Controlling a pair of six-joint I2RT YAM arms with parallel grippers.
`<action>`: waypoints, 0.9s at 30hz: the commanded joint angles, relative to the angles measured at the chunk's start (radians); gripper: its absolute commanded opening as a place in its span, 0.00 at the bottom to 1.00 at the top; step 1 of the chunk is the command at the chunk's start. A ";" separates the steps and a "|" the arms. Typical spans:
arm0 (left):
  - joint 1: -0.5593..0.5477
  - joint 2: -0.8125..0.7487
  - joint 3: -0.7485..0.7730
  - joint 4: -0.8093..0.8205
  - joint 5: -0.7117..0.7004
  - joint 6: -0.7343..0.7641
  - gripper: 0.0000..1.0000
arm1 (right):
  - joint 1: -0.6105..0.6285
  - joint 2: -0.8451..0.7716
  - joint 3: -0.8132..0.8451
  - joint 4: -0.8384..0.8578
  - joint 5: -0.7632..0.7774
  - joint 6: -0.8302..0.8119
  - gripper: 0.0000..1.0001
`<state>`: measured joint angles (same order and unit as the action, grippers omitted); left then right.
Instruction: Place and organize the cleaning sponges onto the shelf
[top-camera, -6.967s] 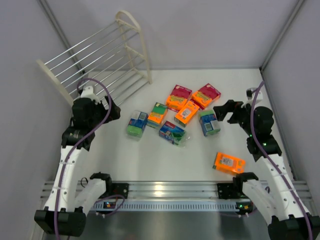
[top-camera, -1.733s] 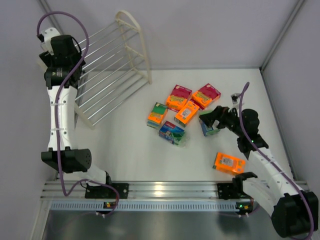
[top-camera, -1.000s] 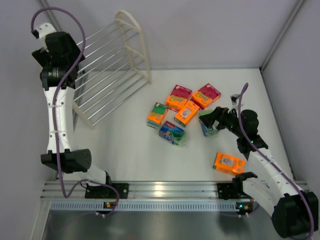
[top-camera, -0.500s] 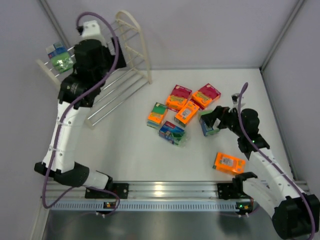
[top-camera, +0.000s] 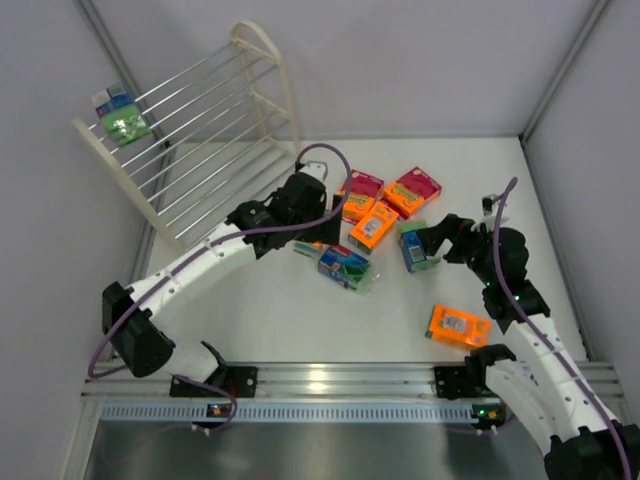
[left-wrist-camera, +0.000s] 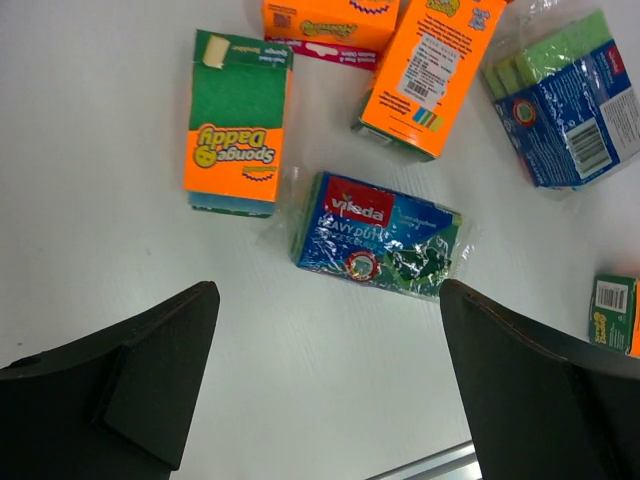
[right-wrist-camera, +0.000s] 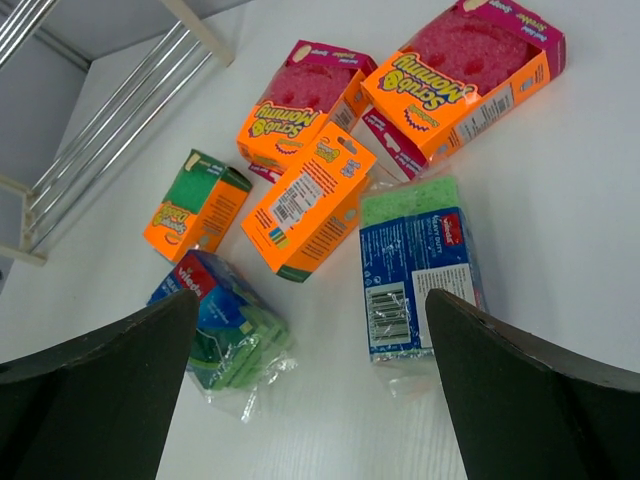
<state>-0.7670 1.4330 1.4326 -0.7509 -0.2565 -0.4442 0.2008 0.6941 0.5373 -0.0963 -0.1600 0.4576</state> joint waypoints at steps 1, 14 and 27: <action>-0.028 -0.011 -0.111 0.168 0.029 -0.086 0.98 | 0.012 0.016 -0.014 -0.025 -0.013 0.029 0.99; -0.083 0.119 -0.294 0.394 -0.068 -0.215 0.98 | 0.014 0.021 -0.049 -0.036 -0.039 0.049 1.00; -0.132 0.132 -0.296 0.228 -0.279 -0.812 0.98 | 0.017 0.079 -0.046 -0.010 -0.095 0.009 0.99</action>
<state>-0.8894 1.5715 1.1107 -0.4694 -0.4454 -1.0767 0.2012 0.7727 0.4839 -0.1467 -0.2283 0.4786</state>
